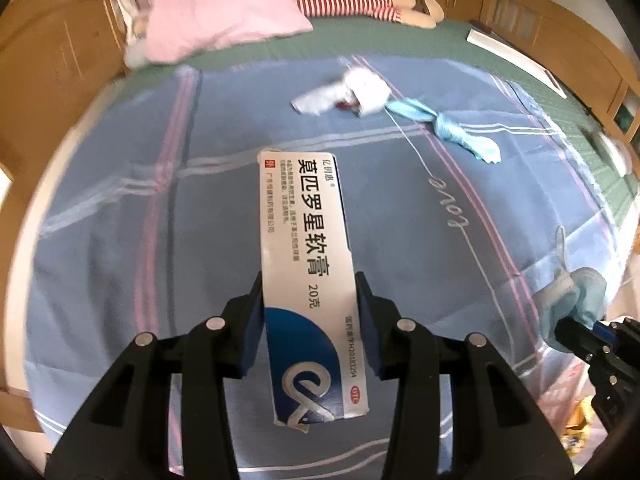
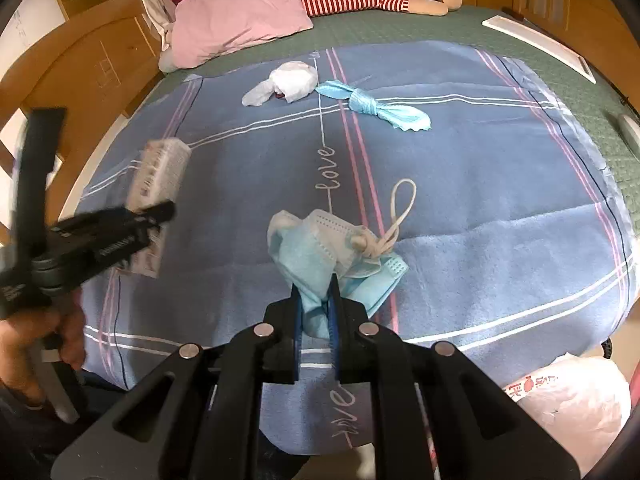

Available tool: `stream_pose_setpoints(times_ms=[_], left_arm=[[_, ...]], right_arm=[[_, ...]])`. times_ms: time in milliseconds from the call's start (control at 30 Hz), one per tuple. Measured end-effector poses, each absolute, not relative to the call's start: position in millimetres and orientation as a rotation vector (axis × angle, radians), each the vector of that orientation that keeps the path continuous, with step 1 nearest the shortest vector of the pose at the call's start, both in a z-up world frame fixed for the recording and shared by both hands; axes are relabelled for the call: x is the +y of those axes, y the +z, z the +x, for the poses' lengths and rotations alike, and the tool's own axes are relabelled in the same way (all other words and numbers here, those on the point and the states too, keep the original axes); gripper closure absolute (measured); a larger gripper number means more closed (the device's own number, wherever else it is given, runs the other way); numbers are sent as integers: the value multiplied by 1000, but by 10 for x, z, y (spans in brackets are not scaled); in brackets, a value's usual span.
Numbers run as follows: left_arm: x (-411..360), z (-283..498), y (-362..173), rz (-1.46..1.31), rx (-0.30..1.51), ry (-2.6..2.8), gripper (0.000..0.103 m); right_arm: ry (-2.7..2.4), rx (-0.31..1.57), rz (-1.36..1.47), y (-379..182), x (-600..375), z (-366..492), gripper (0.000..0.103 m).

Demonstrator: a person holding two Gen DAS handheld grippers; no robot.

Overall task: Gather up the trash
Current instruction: 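Lift the medicine box with the left tool and the mask with the right tool, then carry the box and mask over the white basket and open both tools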

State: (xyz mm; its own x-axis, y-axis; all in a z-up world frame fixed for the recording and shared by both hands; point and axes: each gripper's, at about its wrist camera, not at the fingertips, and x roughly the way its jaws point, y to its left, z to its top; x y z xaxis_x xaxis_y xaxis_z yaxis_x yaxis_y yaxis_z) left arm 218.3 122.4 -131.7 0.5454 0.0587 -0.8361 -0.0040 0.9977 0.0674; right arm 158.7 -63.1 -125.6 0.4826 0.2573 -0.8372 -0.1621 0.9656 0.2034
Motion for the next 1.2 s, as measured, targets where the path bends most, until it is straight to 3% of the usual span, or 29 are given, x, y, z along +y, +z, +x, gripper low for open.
stream_pose_setpoints(times_ms=[833,1200], left_arm=[[1249,1981,-1066,68,869,11,61],[1140,1890,-961,62,834,-47,61]], right_arm=[[261,1020,49,-1204,-544,1543,91],[227,961,75,-814,-977,1239,91]])
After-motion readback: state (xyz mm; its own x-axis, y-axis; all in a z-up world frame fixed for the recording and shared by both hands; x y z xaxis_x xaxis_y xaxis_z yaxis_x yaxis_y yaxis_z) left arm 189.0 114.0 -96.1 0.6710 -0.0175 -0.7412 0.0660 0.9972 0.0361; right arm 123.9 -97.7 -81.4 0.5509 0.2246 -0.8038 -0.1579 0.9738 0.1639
